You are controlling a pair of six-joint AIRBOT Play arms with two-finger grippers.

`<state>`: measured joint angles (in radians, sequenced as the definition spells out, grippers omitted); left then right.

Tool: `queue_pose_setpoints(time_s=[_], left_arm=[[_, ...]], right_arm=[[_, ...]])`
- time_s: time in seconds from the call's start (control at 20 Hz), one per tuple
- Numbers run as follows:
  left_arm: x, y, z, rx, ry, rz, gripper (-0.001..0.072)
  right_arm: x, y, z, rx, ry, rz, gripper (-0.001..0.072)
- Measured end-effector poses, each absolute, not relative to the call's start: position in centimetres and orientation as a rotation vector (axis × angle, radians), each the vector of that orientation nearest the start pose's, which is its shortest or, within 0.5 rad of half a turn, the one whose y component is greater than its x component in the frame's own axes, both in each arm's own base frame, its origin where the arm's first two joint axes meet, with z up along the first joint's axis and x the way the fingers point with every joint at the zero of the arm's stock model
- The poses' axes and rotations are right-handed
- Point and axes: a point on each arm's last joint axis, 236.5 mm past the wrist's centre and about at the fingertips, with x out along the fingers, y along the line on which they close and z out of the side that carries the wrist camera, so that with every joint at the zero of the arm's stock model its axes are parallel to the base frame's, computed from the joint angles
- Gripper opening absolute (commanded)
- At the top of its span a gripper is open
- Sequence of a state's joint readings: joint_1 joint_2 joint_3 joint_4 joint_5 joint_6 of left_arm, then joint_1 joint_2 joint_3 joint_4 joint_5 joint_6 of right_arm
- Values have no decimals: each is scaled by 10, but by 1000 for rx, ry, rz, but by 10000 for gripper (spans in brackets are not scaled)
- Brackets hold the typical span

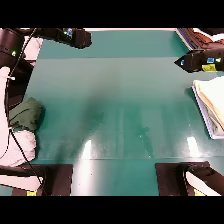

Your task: Fold the shirts.

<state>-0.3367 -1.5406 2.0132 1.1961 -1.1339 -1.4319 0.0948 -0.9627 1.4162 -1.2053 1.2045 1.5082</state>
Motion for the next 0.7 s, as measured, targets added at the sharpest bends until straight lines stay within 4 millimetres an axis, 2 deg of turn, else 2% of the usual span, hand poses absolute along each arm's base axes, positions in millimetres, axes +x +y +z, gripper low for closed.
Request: queue_pose_setpoints(time_s=[0.2,0.3,0.4,0.5,0.6,0.7], left_arm=[[483,-246,264,-43,610,-627,24],[480,-226,275,-44,603,-594,23],[471,-192,283,-21,623,-538,23],[458,-144,289,22,650,-440,23],[441,-93,288,54,688,-321,24],[418,-46,276,61,741,-209,24]], right_arm=[[359,114,242,159,744,390,22],[358,114,242,159,744,390,22],[357,114,243,158,743,391,22],[356,114,244,158,741,391,22],[356,114,244,158,742,391,22],[355,114,244,158,742,392,22]])
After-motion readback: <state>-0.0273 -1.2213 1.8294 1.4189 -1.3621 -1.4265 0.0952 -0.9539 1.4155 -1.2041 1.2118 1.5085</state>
